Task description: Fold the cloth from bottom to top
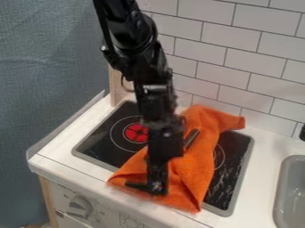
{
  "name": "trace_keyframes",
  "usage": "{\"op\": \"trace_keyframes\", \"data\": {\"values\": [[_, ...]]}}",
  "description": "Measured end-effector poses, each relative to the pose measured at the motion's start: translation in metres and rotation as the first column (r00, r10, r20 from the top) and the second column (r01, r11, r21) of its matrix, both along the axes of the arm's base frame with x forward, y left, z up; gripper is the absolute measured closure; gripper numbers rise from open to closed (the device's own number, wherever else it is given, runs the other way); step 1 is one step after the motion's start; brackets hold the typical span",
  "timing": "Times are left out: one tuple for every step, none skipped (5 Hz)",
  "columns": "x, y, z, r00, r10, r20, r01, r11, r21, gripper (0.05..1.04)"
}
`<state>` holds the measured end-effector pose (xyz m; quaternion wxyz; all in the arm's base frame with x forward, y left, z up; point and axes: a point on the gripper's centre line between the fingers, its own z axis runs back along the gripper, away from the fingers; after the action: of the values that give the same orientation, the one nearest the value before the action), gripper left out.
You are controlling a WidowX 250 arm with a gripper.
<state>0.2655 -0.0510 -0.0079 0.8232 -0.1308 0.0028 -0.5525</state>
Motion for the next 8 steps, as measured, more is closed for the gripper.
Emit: {"op": "trace_keyframes", "data": {"values": [[0.012,-0.002,0.02,0.999,0.042,0.023,-0.041,0.999,-0.029,1.03],[0.021,-0.005,0.038,0.996,0.069,0.057,-0.066,0.996,-0.053,1.03],[0.038,-0.01,0.053,0.992,0.093,0.086,-0.085,0.992,-0.093,1.03],[0.059,-0.013,0.074,0.984,0.108,0.14,-0.09,0.988,-0.129,1.03],[0.084,-0.014,0.084,0.975,0.126,0.181,-0.099,0.983,-0.153,1.03],[0.11,-0.015,0.079,0.971,0.138,0.197,-0.108,0.981,-0.159,1.03],[0.133,-0.013,0.065,0.97,0.141,0.197,-0.113,0.983,-0.144,1.03],[0.149,-0.01,0.046,0.973,0.125,0.196,-0.104,0.988,-0.115,1.03]]}}
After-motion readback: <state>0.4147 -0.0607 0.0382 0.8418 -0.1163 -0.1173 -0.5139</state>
